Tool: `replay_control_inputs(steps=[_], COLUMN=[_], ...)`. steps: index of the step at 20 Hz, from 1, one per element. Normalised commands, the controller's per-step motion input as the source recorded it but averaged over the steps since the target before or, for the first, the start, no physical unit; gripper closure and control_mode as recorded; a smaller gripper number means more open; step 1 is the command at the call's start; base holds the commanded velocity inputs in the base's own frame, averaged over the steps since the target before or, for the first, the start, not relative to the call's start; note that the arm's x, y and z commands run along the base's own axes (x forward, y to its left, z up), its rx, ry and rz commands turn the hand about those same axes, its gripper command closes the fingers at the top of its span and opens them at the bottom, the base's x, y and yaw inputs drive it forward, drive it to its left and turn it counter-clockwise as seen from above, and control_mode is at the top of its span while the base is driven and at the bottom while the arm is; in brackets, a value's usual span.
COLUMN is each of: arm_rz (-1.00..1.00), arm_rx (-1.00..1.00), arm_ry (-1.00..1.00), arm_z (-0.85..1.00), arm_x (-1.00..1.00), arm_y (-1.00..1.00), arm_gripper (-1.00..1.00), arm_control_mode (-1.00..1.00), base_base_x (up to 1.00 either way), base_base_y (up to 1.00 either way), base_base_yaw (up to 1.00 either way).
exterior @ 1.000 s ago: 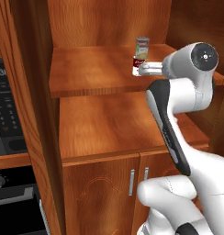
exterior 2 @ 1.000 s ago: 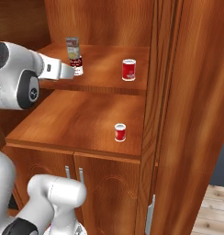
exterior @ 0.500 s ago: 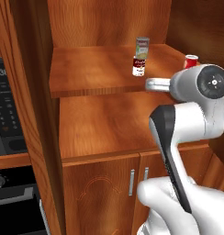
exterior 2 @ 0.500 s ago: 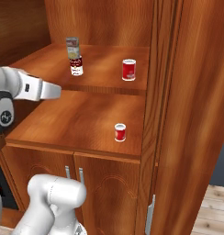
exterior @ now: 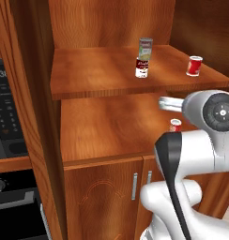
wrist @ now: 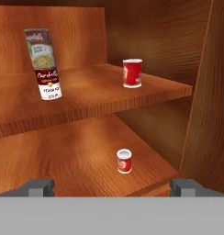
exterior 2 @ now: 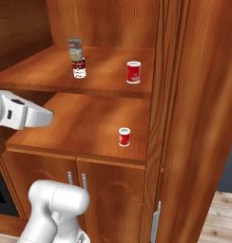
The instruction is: Stack two cans on top of the other two cans in the cabinet.
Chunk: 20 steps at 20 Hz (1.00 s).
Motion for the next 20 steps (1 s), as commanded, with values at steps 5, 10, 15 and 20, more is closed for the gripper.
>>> replay_control_inputs(steps=[5,10,15,20], arm_rz=[-0.18,-0.19,-0.08,0.00], arm_rx=[0.00,0.00,0.04,0.01], arm_ry=[0.10,0.11,0.04,0.01], arm_z=[-0.43,-0.56,-0.58,-0.56], arm_x=[-0.32,-0.02,0.15,0.27], arm_y=[-0.12,-0.15,-0.17,-0.21], arm_gripper=[-1.00,-1.00,-1.00,-1.00], arm_control_mode=[-1.00,-1.00,-1.00,-1.00], base_base_x=[0.00,0.00,0.00,0.00], base_base_y=[0.00,0.00,0.00,0.00], base_base_yaw=[0.00,0.00,0.00,0.00])
